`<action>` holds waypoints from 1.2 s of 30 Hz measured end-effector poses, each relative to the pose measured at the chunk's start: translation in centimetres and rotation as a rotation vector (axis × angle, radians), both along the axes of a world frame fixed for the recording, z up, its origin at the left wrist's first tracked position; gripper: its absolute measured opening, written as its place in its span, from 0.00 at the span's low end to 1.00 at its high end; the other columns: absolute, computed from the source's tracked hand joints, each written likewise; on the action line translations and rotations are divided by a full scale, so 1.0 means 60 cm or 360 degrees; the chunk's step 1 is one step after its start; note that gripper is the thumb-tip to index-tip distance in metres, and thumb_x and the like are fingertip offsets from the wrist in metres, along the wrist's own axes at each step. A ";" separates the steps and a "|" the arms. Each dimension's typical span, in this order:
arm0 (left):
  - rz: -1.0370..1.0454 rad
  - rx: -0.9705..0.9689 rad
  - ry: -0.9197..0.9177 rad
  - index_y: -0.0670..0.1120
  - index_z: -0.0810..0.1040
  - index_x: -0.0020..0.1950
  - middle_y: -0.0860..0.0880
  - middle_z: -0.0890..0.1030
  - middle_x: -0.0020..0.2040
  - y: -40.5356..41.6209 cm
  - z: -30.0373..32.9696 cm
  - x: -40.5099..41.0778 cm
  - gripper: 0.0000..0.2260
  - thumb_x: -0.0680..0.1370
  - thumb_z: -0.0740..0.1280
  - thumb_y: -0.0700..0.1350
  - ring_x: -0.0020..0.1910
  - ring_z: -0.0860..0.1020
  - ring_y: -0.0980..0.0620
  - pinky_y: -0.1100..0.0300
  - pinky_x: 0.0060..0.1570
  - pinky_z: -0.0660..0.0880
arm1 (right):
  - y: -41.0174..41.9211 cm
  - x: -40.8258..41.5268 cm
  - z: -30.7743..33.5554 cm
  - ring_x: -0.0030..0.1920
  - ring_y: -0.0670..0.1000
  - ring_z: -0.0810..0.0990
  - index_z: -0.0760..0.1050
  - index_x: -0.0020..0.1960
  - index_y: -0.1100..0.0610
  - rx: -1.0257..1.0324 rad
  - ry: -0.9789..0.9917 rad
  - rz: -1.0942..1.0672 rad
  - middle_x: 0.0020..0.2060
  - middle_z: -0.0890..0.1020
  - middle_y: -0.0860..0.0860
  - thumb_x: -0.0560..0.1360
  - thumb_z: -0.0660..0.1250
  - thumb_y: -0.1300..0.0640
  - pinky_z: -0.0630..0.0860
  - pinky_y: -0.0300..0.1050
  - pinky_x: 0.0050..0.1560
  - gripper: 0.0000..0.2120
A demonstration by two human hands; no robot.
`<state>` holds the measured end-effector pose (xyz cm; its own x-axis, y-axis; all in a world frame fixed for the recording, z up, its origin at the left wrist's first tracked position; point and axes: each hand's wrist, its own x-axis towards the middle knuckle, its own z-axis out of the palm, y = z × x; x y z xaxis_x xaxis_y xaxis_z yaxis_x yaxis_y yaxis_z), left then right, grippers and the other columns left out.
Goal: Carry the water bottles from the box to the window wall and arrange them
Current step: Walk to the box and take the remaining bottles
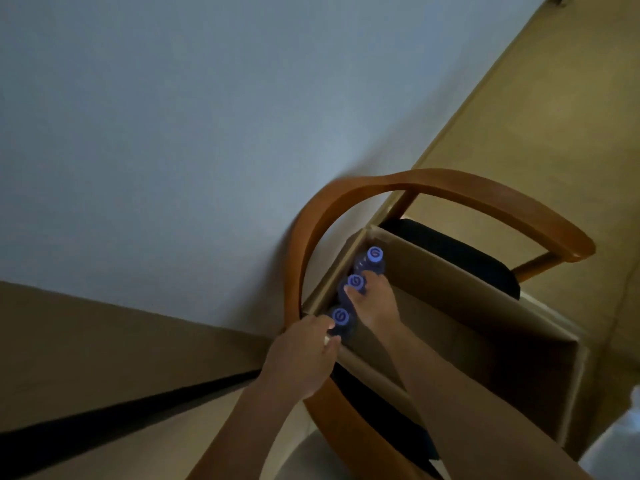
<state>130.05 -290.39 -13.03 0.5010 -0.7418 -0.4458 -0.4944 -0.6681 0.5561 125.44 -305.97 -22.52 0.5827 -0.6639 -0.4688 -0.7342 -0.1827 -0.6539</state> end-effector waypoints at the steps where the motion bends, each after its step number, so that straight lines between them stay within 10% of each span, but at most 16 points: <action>1: 0.0016 0.0005 0.0008 0.55 0.71 0.61 0.59 0.72 0.51 -0.002 -0.004 0.002 0.11 0.80 0.58 0.53 0.49 0.72 0.62 0.64 0.49 0.70 | -0.003 0.008 -0.013 0.50 0.49 0.76 0.71 0.56 0.53 -0.0029 0.0014 0.0017 0.54 0.75 0.52 0.75 0.65 0.52 0.72 0.45 0.54 0.11; 12: 0.0146 0.0072 0.0142 0.55 0.72 0.60 0.61 0.71 0.50 -0.009 -0.034 -0.024 0.10 0.80 0.59 0.53 0.45 0.71 0.64 0.71 0.42 0.65 | -0.031 0.009 -0.056 0.55 0.52 0.76 0.69 0.60 0.54 -0.0380 0.0200 0.0438 0.56 0.74 0.53 0.76 0.65 0.56 0.71 0.45 0.54 0.13; 21: 0.0243 0.0059 0.0112 0.53 0.73 0.61 0.58 0.73 0.49 -0.024 -0.012 -0.027 0.12 0.79 0.63 0.51 0.47 0.72 0.60 0.68 0.42 0.67 | -0.053 -0.055 0.057 0.48 0.48 0.79 0.74 0.53 0.55 -0.0579 -0.0270 0.0141 0.44 0.78 0.50 0.78 0.62 0.54 0.67 0.31 0.43 0.07; 26: 0.0240 0.0003 0.0041 0.53 0.72 0.60 0.55 0.76 0.52 -0.031 0.006 -0.043 0.11 0.79 0.63 0.52 0.46 0.73 0.60 0.64 0.46 0.70 | -0.041 -0.066 0.036 0.60 0.53 0.72 0.66 0.68 0.56 -0.0403 0.0075 0.0356 0.61 0.72 0.55 0.76 0.65 0.49 0.69 0.42 0.54 0.23; 36: 0.0221 0.0137 0.0193 0.49 0.71 0.66 0.49 0.76 0.61 -0.032 -0.011 -0.058 0.16 0.79 0.62 0.51 0.59 0.75 0.52 0.57 0.57 0.73 | -0.043 -0.139 -0.020 0.63 0.55 0.67 0.68 0.64 0.55 -0.0336 0.0476 0.0463 0.63 0.68 0.55 0.77 0.63 0.53 0.69 0.49 0.60 0.16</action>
